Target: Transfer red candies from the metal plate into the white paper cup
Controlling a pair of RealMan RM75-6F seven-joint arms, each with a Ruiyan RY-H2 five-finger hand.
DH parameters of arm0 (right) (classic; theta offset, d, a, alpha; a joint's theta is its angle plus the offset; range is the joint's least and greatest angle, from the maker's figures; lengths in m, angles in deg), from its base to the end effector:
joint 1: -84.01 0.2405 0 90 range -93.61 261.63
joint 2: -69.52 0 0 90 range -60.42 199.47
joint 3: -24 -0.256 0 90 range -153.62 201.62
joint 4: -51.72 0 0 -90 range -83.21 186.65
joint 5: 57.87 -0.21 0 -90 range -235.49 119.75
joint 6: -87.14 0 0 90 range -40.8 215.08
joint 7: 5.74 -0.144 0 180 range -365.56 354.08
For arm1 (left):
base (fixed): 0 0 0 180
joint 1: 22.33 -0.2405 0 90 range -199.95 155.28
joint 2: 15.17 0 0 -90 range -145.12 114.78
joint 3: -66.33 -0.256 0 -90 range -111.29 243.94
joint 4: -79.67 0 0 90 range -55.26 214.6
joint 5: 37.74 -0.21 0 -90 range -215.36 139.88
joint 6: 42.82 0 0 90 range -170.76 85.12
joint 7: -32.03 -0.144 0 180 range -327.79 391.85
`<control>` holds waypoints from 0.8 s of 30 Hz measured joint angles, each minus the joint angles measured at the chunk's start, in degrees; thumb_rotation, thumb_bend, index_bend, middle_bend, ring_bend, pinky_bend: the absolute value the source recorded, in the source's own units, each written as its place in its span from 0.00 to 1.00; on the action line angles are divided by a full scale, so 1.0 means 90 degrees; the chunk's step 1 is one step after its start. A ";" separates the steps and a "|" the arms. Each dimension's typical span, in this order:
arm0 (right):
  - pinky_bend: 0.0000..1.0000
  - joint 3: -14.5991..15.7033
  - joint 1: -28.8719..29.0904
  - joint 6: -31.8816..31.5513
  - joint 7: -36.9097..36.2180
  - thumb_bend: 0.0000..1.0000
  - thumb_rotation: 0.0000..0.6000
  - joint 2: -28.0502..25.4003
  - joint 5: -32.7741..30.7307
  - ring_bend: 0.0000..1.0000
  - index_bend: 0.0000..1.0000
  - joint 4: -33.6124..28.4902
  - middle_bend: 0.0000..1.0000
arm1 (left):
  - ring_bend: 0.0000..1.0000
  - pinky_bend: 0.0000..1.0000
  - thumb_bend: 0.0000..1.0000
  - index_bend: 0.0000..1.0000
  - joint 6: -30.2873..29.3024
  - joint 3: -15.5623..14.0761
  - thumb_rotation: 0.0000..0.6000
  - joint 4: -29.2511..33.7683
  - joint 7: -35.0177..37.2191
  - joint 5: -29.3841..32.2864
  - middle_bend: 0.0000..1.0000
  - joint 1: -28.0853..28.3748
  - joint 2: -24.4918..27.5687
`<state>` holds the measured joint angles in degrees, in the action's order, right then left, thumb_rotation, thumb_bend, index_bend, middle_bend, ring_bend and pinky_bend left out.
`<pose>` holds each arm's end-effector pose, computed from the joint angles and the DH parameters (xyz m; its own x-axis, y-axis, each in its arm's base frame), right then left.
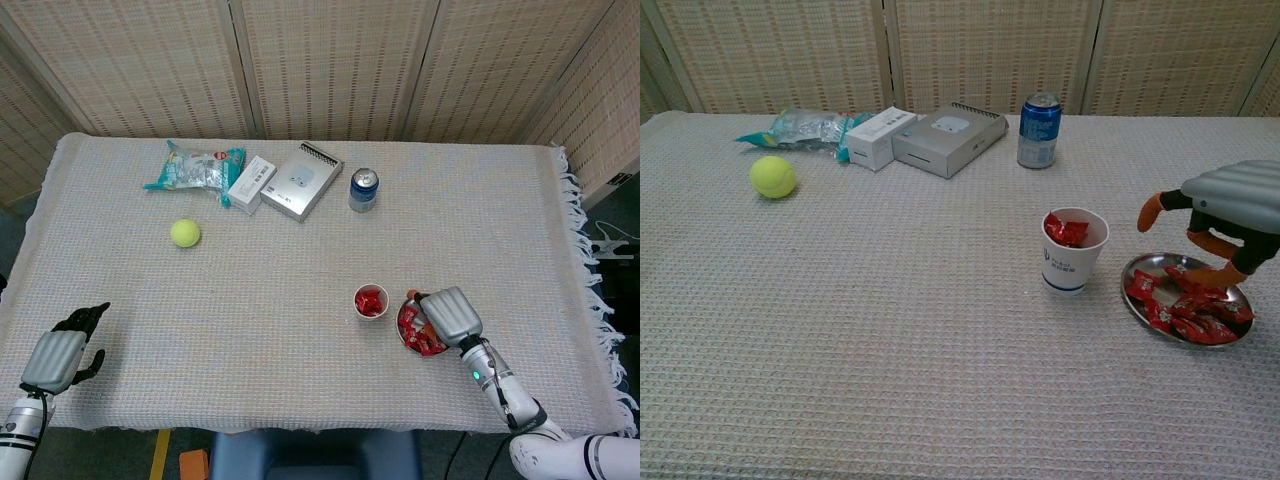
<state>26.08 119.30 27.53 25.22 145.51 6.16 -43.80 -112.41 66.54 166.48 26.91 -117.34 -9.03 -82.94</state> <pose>-0.2230 -0.2818 0.0270 0.6758 -0.3089 0.6692 -0.7342 -0.3622 0.5743 -0.3298 0.2153 0.1132 0.4940 0.2473 0.8336 0.8657 -0.0508 -0.4980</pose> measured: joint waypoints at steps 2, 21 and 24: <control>1.00 0.0120 -0.0080 0.0030 -0.0030 0.24 1.00 0.0044 0.0144 0.88 0.30 0.0143 0.84 | 0.10 0.26 0.47 0.00 0.0007 0.0000 1.00 0.0002 -0.0033 0.0025 0.10 -0.0001 -0.0010; 1.00 0.0239 -0.0263 0.0225 0.0365 0.24 1.00 0.0507 0.0294 0.88 0.42 0.0735 0.84 | 0.09 0.26 0.47 0.00 -0.0002 0.0003 1.00 -0.0003 -0.0003 0.0021 0.10 -0.0002 0.0002; 1.00 0.0229 -0.0284 0.0240 0.0398 0.24 1.00 0.0557 0.0297 0.88 0.43 0.0790 0.84 | 0.09 0.26 0.47 0.00 0.0002 0.0005 1.00 -0.0003 0.0000 0.0025 0.10 0.0000 0.0003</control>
<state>28.14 116.74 29.69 28.80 150.52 8.84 -36.69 -112.39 66.58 166.45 26.91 -117.12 -9.03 -82.91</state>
